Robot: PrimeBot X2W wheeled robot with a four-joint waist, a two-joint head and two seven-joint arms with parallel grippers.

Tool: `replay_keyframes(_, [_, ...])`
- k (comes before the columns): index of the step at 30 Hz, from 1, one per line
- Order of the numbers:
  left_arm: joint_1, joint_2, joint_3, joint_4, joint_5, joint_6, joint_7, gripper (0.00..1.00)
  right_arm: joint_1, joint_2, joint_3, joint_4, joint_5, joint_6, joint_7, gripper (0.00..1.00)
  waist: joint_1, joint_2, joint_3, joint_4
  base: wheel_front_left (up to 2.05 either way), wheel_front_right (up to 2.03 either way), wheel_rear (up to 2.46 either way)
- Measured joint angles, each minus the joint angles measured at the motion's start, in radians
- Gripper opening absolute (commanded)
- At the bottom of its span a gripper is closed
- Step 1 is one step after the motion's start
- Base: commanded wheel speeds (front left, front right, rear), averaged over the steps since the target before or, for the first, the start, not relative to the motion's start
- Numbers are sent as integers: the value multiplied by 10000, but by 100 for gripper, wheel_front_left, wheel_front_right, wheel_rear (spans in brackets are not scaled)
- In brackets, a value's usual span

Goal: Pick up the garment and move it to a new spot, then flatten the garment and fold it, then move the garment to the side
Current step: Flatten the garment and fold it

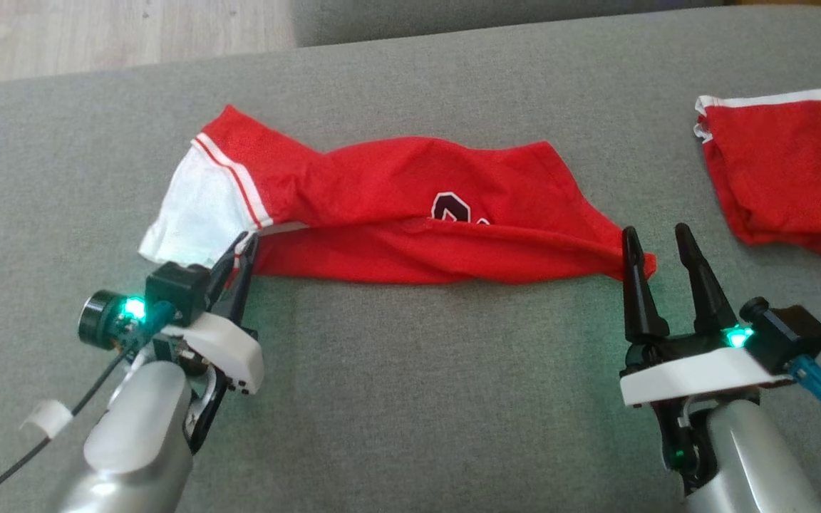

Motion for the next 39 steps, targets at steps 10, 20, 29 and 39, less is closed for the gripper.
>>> replay_keyframes(10, [231,660,-740,-539,546,-174,-259,0,7,0,29,213,8,0,0,100,-1,0,-539,269,0,0,0])
replay_keyframes(20, [1156,1952,-2911,-2023,1576,-353,-180,0,135,0,79,472,123,0,0,100,-2,0,-1193,542,0,0,0])
replay_keyframes(29, [2416,1822,-3611,-2568,38,-301,922,100,245,2,194,525,267,0,0,100,-1,0,-1434,829,0,0,0])
replay_keyframes(39, [2535,1333,-1039,-2940,-1766,1486,-744,100,352,2,213,454,251,0,0,100,-2,0,-1645,1038,0,0,0])
